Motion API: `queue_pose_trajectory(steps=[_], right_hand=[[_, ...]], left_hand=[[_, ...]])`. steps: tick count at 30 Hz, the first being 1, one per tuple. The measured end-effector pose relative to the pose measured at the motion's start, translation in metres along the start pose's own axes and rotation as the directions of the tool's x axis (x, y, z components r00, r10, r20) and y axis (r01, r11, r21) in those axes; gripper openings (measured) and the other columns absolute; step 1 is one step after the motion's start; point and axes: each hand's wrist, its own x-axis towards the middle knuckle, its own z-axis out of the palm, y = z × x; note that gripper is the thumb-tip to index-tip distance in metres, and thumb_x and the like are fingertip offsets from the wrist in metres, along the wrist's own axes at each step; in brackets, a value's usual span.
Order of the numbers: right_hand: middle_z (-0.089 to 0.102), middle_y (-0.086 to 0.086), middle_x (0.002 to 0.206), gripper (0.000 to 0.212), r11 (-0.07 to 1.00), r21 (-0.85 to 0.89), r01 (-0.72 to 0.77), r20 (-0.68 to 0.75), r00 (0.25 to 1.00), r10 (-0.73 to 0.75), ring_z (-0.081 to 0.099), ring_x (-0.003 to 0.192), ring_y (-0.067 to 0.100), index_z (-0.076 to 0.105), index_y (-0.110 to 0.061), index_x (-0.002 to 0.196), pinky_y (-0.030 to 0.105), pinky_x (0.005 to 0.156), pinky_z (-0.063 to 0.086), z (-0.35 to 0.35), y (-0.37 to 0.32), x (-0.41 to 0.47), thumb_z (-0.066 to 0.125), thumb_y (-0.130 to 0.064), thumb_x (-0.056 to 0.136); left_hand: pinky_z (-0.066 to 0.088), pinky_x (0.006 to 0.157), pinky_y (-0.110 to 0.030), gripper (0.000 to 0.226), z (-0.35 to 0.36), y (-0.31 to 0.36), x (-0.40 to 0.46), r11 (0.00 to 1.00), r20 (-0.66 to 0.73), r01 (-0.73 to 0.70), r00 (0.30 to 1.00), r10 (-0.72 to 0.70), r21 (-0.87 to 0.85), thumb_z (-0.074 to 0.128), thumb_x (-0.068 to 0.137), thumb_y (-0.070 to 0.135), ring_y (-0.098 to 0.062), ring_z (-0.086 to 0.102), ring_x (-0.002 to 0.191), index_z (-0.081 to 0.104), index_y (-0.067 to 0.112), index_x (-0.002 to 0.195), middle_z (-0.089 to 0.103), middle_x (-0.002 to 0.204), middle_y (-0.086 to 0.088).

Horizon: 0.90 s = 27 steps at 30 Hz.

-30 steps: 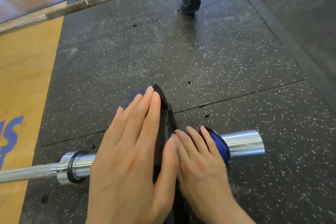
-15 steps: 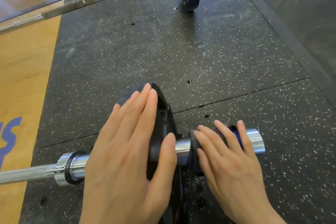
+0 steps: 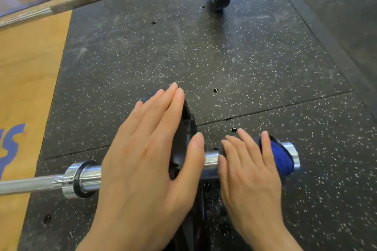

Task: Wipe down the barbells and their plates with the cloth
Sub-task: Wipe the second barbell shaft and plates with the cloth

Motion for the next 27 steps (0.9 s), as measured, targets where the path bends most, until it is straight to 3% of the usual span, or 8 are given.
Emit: queue_pose_trajectory(steps=[4,8,10,13,16,19,22,27], right_hand=[[0.068,0.006,0.109,0.035,0.981,0.014,0.195,0.044,0.98,-0.196,0.061,0.116,0.03,0.066,-0.01,0.115,0.048,0.121,0.025,0.003,0.006,0.011,0.036,-0.026,0.106],[0.07,0.007,0.116,0.04,1.0,0.025,-0.004,-0.06,0.998,0.006,0.058,0.118,0.031,0.067,-0.009,0.119,0.05,0.121,0.024,-0.008,0.044,0.015,0.033,-0.026,0.106],[0.069,0.007,0.118,0.04,0.996,0.056,-0.065,-0.096,0.993,0.07,0.057,0.119,0.03,0.067,-0.008,0.121,0.049,0.119,0.026,0.001,0.022,0.02,0.034,-0.024,0.104],[0.067,0.005,0.123,0.038,0.993,0.081,0.092,-0.082,0.993,-0.085,0.058,0.122,0.028,0.066,-0.008,0.124,0.046,0.119,0.028,0.02,-0.016,0.024,0.038,-0.023,0.103],[0.066,0.006,0.127,0.037,0.975,0.061,0.214,-0.055,0.976,-0.211,0.057,0.125,0.029,0.064,-0.008,0.128,0.044,0.122,0.024,0.017,0.011,0.03,0.041,-0.021,0.102],[0.064,0.009,0.131,0.038,0.998,0.056,0.001,-0.115,0.993,0.006,0.051,0.132,0.031,0.062,-0.007,0.129,0.046,0.125,0.013,0.003,0.053,0.028,0.037,-0.02,0.104],[0.064,0.008,0.133,0.04,0.992,0.065,-0.108,-0.163,0.98,0.117,0.051,0.134,0.031,0.064,-0.006,0.129,0.048,0.125,0.013,0.014,0.026,0.032,0.035,-0.02,0.104],[0.063,0.007,0.136,0.039,0.965,0.067,0.252,-0.12,0.963,-0.243,0.056,0.131,0.029,0.063,-0.007,0.133,0.046,0.122,0.024,0.026,0.006,0.036,0.044,-0.022,0.102]], left_hand=[[0.013,0.12,-0.017,0.065,-0.001,-0.003,0.014,0.999,0.031,0.034,0.999,-0.034,-0.001,0.038,0.095,0.05,-0.003,0.033,0.143,0.049,0.016,0.149,0.044,0.154,0.007],[0.011,0.117,-0.011,0.067,-0.005,-0.003,0.031,0.997,0.051,0.064,0.997,-0.062,-0.036,0.035,0.093,0.055,0.003,0.028,0.141,0.048,0.022,0.149,0.044,0.153,0.013],[0.017,0.12,-0.018,0.064,-0.006,-0.003,0.042,0.993,0.074,0.095,0.993,-0.09,-0.067,0.038,0.092,0.054,0.005,0.031,0.14,0.049,0.028,0.149,0.045,0.152,0.017],[0.009,0.123,-0.021,0.056,-0.01,-0.006,0.055,0.993,0.056,0.09,0.995,-0.086,-0.071,0.038,0.096,0.044,0.001,0.04,0.136,0.054,0.022,0.145,0.053,0.148,0.012],[0.007,0.124,-0.026,0.051,-0.012,-0.007,0.039,0.998,-0.018,0.01,1.0,-0.009,0.054,0.034,0.103,0.032,-0.011,0.04,0.142,0.052,0.012,0.146,0.052,0.149,0.002],[0.009,0.126,-0.033,0.055,0.0,0.002,0.001,0.997,-0.041,-0.044,0.998,0.047,0.067,0.032,0.102,0.03,-0.02,0.032,0.149,0.044,0.004,0.149,0.04,0.158,-0.004],[0.011,0.126,-0.036,0.058,0.013,0.003,-0.005,0.989,-0.062,-0.075,0.995,0.083,0.125,0.036,0.1,0.031,-0.024,0.031,0.148,0.042,0.002,0.15,0.038,0.159,-0.008],[0.017,0.125,-0.037,0.057,0.013,-0.001,0.009,0.987,-0.084,-0.09,0.991,0.101,0.131,0.039,0.099,0.032,-0.025,0.037,0.146,0.047,0.003,0.147,0.045,0.154,-0.007]])
